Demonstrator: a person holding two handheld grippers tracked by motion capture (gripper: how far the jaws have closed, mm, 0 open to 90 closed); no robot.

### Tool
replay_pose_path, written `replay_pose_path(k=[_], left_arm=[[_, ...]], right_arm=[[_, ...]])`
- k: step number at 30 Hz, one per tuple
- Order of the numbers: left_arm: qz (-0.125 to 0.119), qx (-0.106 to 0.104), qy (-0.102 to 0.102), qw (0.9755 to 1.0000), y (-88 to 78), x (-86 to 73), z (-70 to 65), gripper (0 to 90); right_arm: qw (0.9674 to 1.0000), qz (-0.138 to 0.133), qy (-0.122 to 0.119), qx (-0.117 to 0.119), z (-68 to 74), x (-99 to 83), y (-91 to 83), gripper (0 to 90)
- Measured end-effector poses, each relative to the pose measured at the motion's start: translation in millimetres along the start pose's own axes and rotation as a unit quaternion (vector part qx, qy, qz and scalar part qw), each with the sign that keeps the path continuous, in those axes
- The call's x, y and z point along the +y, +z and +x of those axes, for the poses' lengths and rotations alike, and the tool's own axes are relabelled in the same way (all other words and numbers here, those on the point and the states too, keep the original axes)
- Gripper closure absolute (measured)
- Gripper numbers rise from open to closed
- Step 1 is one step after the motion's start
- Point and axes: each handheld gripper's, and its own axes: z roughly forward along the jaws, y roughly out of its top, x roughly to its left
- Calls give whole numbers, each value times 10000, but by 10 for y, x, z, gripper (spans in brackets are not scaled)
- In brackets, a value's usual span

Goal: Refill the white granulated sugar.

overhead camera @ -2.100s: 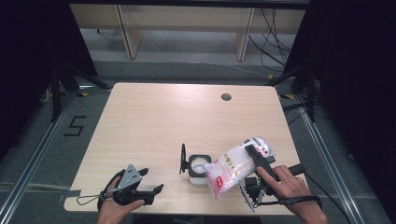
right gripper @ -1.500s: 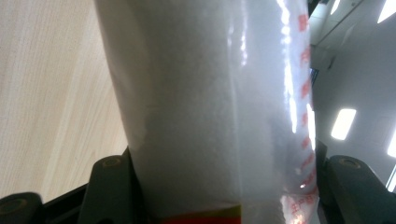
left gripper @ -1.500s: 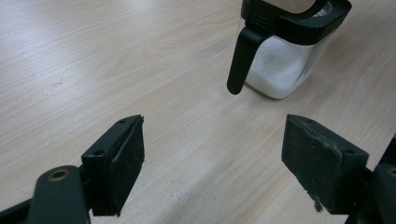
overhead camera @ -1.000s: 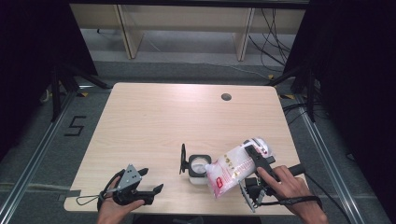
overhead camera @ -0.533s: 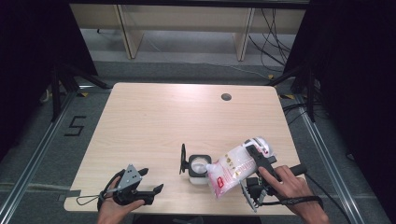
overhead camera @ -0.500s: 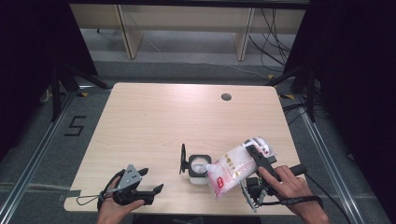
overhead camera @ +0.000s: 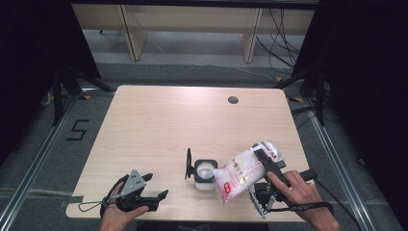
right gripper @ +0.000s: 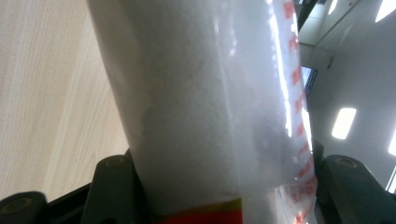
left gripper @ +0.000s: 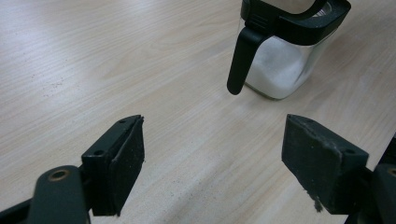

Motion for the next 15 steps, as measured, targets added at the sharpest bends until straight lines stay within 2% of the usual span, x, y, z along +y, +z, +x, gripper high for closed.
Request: replay_pose_path(k=[3, 5, 6, 7, 8, 9, 10, 11, 13, 15], left_arm=[[2, 0, 10, 10000, -1, 0, 2, 206], [-3, -11, 28, 10000, 0, 1, 6, 205], [3, -5, 24, 10000, -1, 0, 3, 205], [2, -3, 6, 10000, -1, 0, 0, 206], [5, -4, 10, 10000, -2, 0, 0, 206], [2, -3, 7, 10000, 0, 0, 1, 205], [3, 0, 10, 10000, 0, 0, 3, 206], [3, 1, 9, 10000, 0, -1, 3, 206], [2, -2, 12, 10000, -2, 0, 2, 206], [0, -1, 11, 10000, -2, 0, 2, 205]], right_arm=[[9999, -4, 131, 3, 17, -10, 2, 448], [9999, 47, 71, 69, -2, -9, -8, 449], [9997, 0, 259, 44, 21, -24, 5, 451], [9999, -85, 94, -5, -4, -33, 15, 452], [9996, -10, 270, 84, 26, -40, 8, 452], [9997, -15, 241, 80, 14, -39, 7, 453], [9991, -37, 418, 64, 35, -41, 6, 454], [9985, 49, 531, 142, 45, -40, -9, 454], [9992, -114, 386, 75, 28, -53, 12, 455], [9992, -107, 370, 61, 26, -52, 11, 456]])
